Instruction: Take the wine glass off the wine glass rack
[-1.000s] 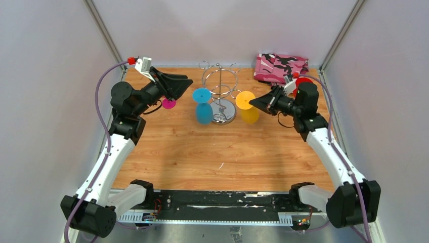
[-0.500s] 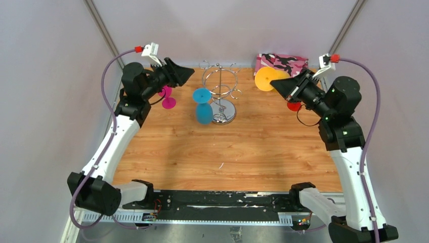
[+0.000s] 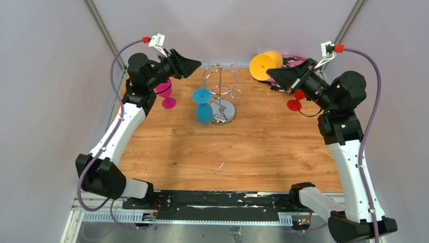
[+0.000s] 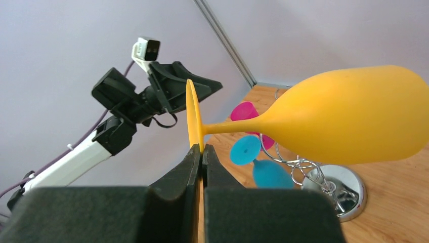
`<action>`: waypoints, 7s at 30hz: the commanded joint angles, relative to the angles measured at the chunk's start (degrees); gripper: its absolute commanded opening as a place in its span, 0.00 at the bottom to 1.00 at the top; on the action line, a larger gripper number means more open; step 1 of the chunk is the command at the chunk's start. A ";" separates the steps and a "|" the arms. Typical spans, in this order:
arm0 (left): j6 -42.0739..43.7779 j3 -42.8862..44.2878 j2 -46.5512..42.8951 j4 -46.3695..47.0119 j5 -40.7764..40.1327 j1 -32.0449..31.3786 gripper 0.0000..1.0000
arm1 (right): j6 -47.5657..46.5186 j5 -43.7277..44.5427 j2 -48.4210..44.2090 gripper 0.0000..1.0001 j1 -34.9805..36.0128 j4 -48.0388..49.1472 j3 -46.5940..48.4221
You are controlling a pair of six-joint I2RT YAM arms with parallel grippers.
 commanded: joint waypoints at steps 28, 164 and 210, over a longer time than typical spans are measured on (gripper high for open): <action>-43.32 -5.53 17.44 81.36 21.12 -1.60 0.67 | 67.81 -10.79 28.24 0.00 -1.78 93.53 -1.04; 24.16 48.22 4.68 -65.72 -55.22 4.24 0.00 | 62.67 -15.52 25.93 0.78 -0.39 93.45 -17.87; 17.65 12.38 20.07 -51.20 -35.60 21.99 0.00 | 63.47 -17.89 30.68 0.78 -2.60 93.54 -17.54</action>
